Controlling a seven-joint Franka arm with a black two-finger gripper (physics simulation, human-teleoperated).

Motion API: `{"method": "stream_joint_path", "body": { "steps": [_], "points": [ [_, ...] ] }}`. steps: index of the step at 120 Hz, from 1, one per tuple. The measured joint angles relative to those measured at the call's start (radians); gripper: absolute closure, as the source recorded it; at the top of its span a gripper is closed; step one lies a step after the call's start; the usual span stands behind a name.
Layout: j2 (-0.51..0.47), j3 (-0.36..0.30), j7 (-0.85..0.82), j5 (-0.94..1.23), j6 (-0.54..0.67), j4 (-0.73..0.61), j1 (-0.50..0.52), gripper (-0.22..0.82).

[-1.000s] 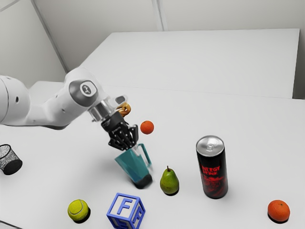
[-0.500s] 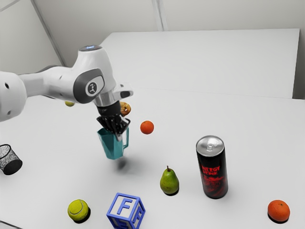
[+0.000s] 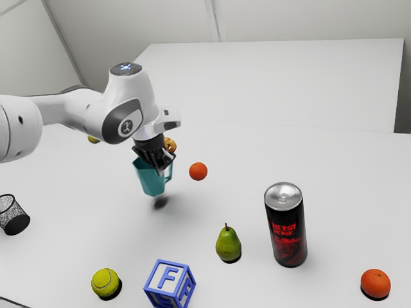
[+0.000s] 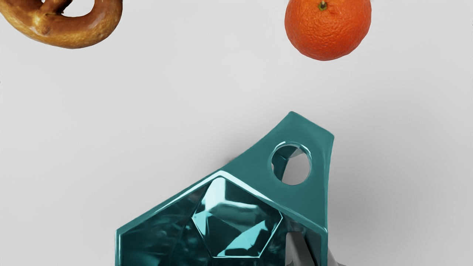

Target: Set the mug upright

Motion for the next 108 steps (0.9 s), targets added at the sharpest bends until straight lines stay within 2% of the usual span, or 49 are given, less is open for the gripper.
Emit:
{"method": "stream_joint_path", "body": {
  "steps": [91, 108],
  "points": [
    [0.127, 0.008, -0.011, -0.008, 0.132, -0.002, 0.007, 0.79],
    [0.12, 0.007, -0.01, -0.013, 0.133, -0.002, 0.005, 0.48]
  ]
}}
